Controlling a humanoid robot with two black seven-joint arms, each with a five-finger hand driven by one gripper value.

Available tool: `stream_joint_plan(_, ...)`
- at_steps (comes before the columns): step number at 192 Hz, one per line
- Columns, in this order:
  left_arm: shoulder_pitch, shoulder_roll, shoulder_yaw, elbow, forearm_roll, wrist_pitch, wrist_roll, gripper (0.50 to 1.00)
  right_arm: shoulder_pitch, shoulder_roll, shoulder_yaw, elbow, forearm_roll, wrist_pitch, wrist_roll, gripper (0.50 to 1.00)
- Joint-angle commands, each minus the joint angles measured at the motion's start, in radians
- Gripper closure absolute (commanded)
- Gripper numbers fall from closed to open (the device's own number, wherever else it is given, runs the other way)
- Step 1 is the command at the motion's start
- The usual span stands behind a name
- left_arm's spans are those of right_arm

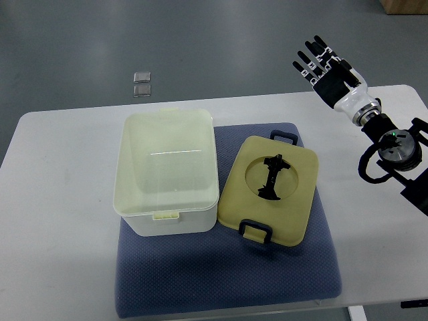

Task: Open white storage box with right hand

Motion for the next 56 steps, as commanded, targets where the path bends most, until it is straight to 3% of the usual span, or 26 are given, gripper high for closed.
stream_joint_plan(1,-0.001,0.000,0.002,0.000,0.000,0.000,0.000,0.500,-0.021,0.024,0.002,-0.039,0.000,0.014,0.007,0.564)
stream_joint_plan(56,-0.001,0.000,0.002,-0.005,0.000,-0.004,0.000,0.500,-0.037,0.042,0.010,-0.067,0.000,0.006,0.043,0.564)
